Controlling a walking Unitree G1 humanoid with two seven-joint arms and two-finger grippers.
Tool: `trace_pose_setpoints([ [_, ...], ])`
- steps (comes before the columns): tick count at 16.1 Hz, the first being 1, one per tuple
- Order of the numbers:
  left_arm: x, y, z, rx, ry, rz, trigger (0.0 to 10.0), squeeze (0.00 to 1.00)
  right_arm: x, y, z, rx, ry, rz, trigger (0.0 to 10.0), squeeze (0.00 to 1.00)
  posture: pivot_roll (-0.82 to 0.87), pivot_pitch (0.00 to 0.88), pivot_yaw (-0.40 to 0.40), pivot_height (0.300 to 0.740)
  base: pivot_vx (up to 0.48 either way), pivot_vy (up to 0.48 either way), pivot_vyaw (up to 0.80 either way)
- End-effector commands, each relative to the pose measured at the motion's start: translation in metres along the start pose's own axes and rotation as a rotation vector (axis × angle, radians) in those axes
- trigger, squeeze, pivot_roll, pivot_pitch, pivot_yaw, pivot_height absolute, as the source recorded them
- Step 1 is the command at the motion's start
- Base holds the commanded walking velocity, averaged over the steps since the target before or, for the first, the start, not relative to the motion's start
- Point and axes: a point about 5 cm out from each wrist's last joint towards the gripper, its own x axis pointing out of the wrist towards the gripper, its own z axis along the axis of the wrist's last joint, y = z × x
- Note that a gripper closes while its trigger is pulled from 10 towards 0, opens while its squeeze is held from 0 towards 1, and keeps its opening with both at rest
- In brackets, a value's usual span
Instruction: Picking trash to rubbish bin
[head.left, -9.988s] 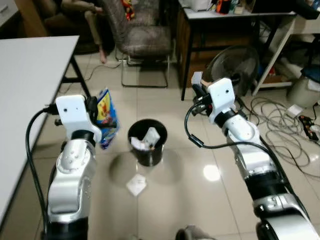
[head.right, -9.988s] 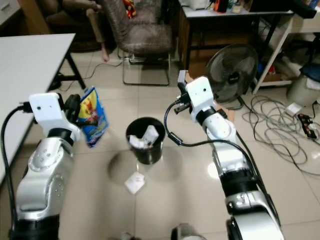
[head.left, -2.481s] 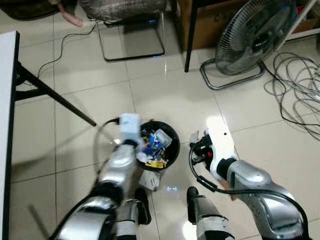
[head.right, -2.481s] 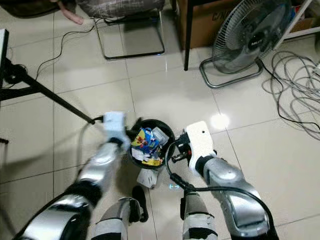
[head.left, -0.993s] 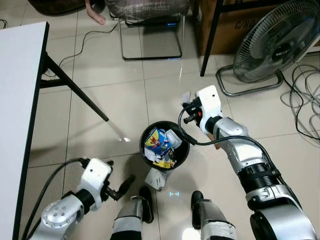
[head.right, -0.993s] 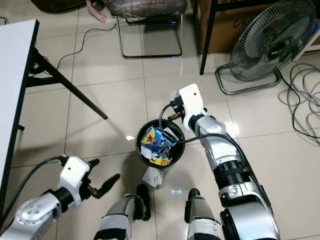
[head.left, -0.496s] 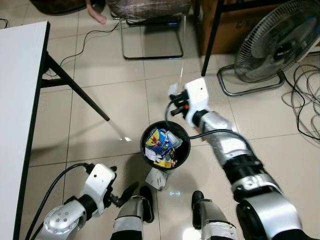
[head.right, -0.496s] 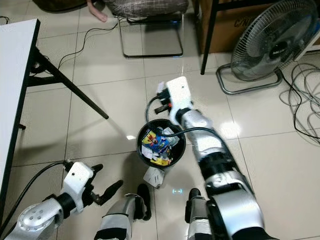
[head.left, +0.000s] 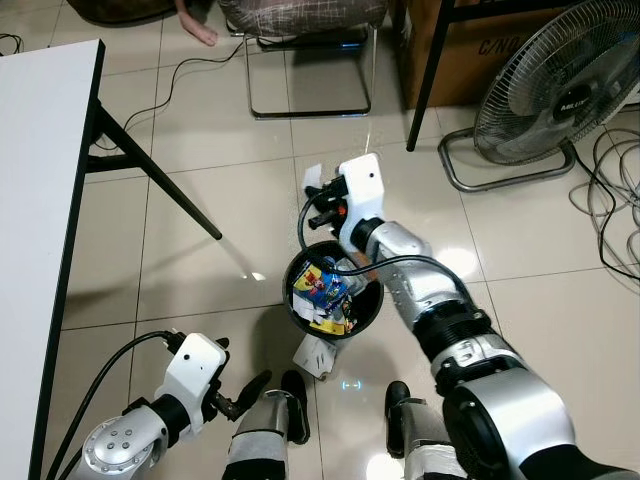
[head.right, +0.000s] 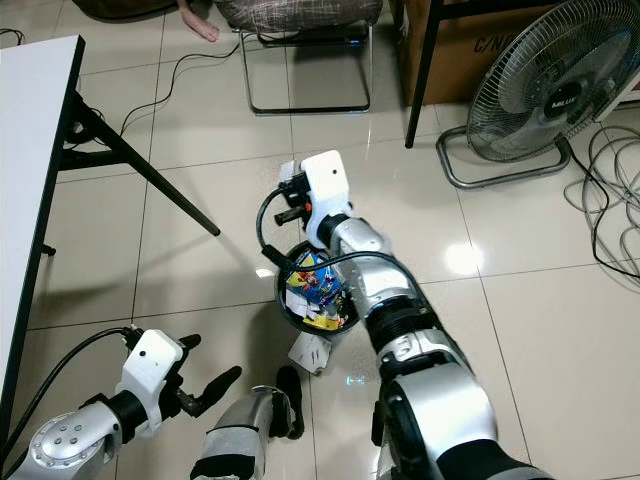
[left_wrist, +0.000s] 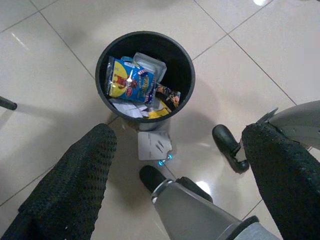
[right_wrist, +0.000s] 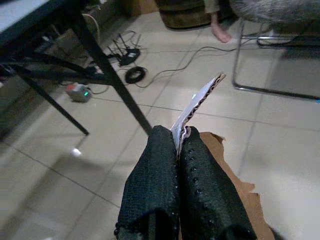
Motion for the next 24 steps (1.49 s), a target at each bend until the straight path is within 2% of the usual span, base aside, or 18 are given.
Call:
trace_pose_setpoints([
  [1, -0.005, -0.004, -0.007, -0.005, 0.033, -0.004, 10.0, 0.87, 0.003, 0.01, -0.005, 0.05, -0.004, 0.034, 10.0, 0.0, 0.04, 0.393, 0.127, 0.74, 0.0, 0.0, 0.0],
  [4, -0.003, -0.002, -0.006, -0.002, 0.031, 0.0, 10.0, 0.87, -0.001, 0.02, -0.026, 0.123, 0.025, 0.027, 10.0, 0.0, 0.04, 0.388, 0.124, 0.74, 0.0, 0.0, 0.0],
  [13, -0.001, -0.004, -0.006, -0.003, 0.03, -0.004, 10.0, 0.87, -0.016, 0.014, -0.065, 0.128, 0.154, -0.059, 10.0, 0.0, 0.04, 0.388, 0.124, 0.74, 0.0, 0.0, 0.0],
  [17, -0.001, -0.005, -0.008, -0.005, 0.033, -0.007, 10.0, 0.87, -0.019, 0.018, -0.076, 0.134, 0.185, -0.05, 10.0, 0.0, 0.04, 0.382, 0.121, 0.74, 0.0, 0.0, 0.0],
  [18, -0.001, -0.005, -0.008, -0.005, 0.034, -0.007, 10.0, 0.87, -0.019, 0.018, -0.077, 0.136, 0.186, -0.049, 10.0, 0.09, 0.04, 0.382, 0.121, 0.74, 0.0, 0.0, 0.0],
  [19, -0.001, -0.005, -0.008, -0.005, 0.034, -0.007, 10.0, 0.87, -0.019, 0.019, -0.077, 0.137, 0.182, -0.048, 10.0, 1.0, 0.04, 0.382, 0.121, 0.74, 0.0, 0.0, 0.0],
  [24, -0.001, -0.004, -0.01, -0.009, 0.036, -0.005, 10.0, 0.87, -0.018, 0.017, -0.073, 0.135, 0.172, -0.051, 10.0, 1.0, 0.04, 0.382, 0.121, 0.74, 0.0, 0.0, 0.0],
])
